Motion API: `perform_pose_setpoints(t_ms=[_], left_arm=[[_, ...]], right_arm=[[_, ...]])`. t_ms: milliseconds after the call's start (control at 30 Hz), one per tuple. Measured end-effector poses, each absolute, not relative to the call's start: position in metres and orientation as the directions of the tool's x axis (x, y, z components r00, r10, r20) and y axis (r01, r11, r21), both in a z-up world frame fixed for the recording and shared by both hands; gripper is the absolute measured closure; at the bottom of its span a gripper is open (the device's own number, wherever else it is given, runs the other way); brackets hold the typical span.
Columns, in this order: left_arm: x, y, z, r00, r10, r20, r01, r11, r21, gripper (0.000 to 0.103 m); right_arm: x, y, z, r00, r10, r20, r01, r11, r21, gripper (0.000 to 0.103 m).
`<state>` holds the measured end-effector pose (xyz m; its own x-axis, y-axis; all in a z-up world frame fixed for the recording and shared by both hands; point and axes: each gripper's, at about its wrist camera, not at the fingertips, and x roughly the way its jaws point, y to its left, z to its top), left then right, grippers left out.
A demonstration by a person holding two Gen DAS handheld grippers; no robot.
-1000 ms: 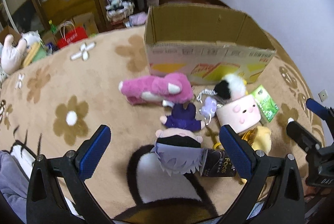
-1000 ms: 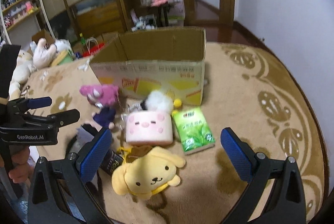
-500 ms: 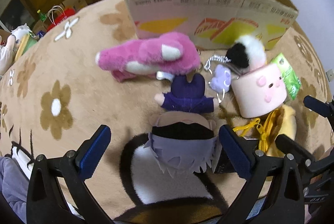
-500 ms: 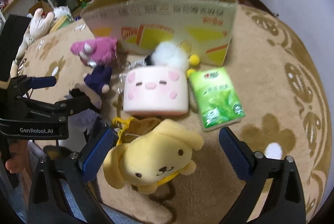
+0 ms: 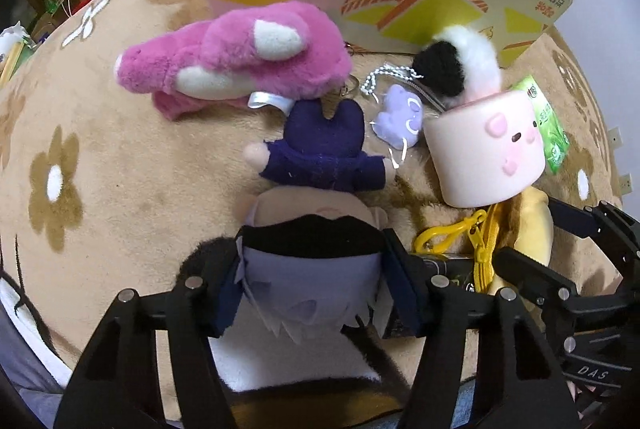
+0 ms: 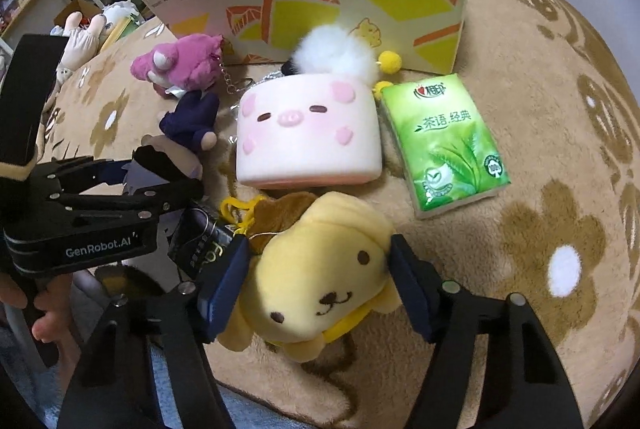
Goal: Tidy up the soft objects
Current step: 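Carry both plushes into the cardboard box and open both tools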
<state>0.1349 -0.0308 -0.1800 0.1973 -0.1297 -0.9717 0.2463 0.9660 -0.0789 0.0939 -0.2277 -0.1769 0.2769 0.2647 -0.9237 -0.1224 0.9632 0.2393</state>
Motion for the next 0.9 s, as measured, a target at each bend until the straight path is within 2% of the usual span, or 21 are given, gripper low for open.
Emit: perform_pose_setpoints(t_ms=[233, 567, 900], left_arm=[[0.127, -0.023, -0.167, 0.244, -0.131, -0.961, 0.217, 0.973, -0.078, 0.043], [0.101, -0.006, -0.117, 0.432, -0.102, -0.896, 0.165, 0.986, -0.033, 0.043], [0.078, 0.008, -0.069, 0.627, -0.100, -0.772, 0.124, 0.992, -0.027, 0.043]], right_arm=[[0.085, -0.241, -0.160, 0.345, 0.235, -0.909, -0.106, 0.972, 0.211, 0.045], [0.067, -0.252, -0.128, 0.482, 0.190, -0.855, -0.078, 0.982, 0.174, 0.046], [0.050, -0.254, -0.086, 0.682, 0.162, -0.713, -0.072, 0.985, 0.156, 0.046]])
